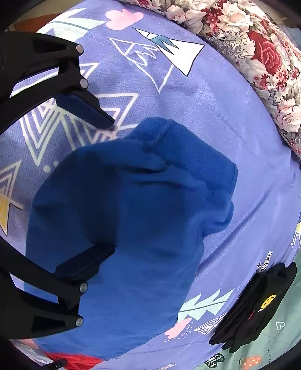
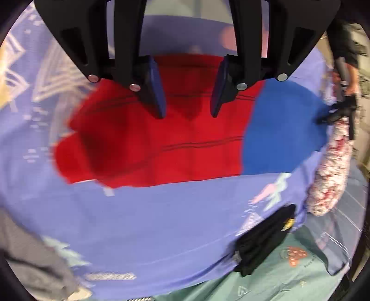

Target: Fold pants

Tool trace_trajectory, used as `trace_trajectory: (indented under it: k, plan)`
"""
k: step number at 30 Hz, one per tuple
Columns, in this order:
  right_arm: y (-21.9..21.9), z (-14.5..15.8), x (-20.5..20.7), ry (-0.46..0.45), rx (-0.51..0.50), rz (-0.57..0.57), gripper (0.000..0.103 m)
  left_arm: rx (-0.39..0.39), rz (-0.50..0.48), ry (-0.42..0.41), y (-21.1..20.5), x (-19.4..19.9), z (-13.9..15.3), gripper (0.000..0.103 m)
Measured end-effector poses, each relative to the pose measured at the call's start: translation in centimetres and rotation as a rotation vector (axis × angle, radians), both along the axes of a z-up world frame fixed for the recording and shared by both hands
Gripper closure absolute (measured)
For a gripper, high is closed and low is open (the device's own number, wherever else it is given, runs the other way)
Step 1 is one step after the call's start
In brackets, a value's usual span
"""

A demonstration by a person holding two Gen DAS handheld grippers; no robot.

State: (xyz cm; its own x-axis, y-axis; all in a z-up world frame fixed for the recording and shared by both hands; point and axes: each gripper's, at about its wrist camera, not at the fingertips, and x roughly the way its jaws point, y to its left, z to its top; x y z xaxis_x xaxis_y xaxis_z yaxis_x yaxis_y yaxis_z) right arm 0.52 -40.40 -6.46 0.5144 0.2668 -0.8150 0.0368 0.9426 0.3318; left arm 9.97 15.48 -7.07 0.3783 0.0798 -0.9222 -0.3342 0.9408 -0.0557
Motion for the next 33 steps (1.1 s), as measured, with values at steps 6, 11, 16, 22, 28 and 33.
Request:
trace_trajectory:
  k: [6,11,16,22,28,33]
  plan:
    - [-2.4,2.1,-2.7,-0.091,0.142,-0.152,0.059,0.000,-0.048,-0.071,0.5,-0.2,2.8,0.002]
    - [2.7,2.4,1.4,-0.096,0.169,-0.062,0.052,0.137,-0.035,-0.118,1.8,2.2,5.1,0.002]
    - [6.8,1.6,4.2,-0.056,0.171,0.040,0.052,0.118,-0.018,-0.056,4.7,5.7,4.5,0.002]
    - [8.6,0.9,6.1,-0.034,0.189,0.106,0.049,-0.162,-0.094,-0.035,6.4,8.0,1.4,0.009]
    - [10.4,0.9,7.4,-0.020,0.185,0.148,0.049,-0.100,-0.188,-0.055,4.4,8.4,0.5,0.046]
    - [11.1,1.1,8.0,-0.029,0.182,0.151,0.049,-0.012,-0.126,-0.101,3.8,6.6,3.7,0.058]
